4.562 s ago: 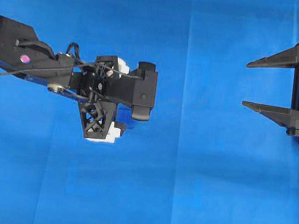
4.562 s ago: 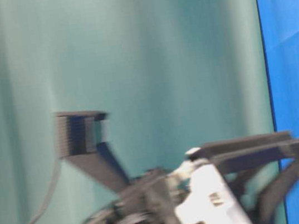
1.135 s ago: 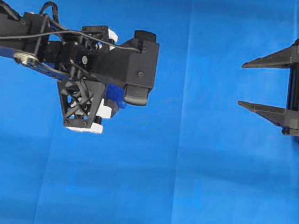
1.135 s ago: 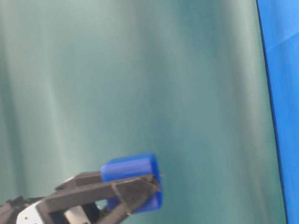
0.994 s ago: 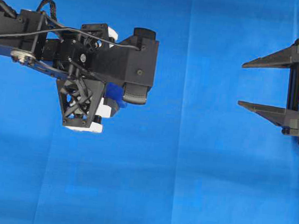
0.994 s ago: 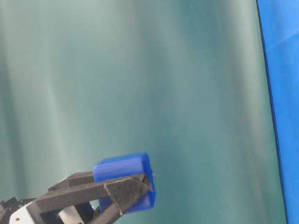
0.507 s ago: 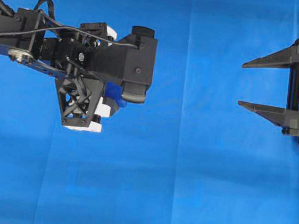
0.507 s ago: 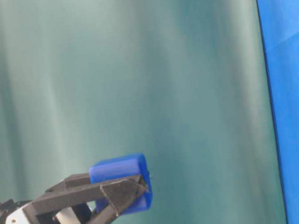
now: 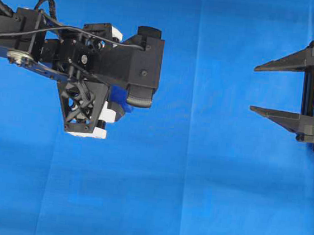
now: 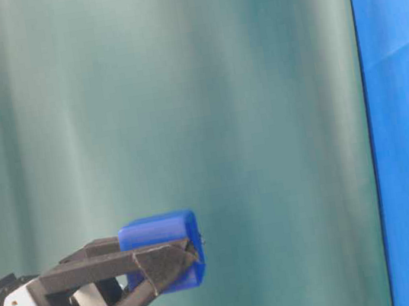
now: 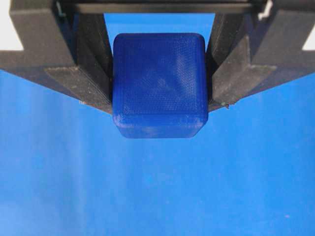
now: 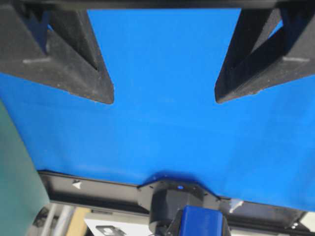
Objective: Handover the blue block to the right arm after grasping it with the left arm, then place it in the designated position.
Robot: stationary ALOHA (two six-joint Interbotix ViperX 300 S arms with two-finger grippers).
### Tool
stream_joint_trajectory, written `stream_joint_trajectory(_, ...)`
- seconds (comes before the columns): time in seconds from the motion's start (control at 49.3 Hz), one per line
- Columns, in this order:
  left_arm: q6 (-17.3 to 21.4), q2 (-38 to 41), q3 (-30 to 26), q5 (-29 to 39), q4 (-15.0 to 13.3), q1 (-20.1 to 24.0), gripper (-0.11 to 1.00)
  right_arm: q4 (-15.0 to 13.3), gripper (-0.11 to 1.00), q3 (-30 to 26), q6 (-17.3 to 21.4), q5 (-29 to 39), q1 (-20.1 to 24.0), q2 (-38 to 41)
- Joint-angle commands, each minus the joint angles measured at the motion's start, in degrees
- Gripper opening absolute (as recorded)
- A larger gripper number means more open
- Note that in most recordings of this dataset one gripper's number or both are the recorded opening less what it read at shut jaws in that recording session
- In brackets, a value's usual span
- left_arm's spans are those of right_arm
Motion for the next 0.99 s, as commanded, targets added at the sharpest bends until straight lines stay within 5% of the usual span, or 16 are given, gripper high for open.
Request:
stream_joint_trajectory(0.0,-0.1,-4.0,-1.1,-0.4,0.1,-0.1,0.46,0.2,0.97,-1.5,0.0,-0.3,-0.1,0.2)
stream_joint_trajectory(0.365,0.1,-5.7,1.7,-6.7,0.3,-0.1,0.46,0.1,0.97,-1.6,0.1,0.1,-0.1,0.2)
stream_joint_trajectory(0.973,2.1,-19.8,26.3,-50.2,0.9,0.1,0.46,0.1,0.97,-1.7,0.0,-0.3,-0.1,0.2)
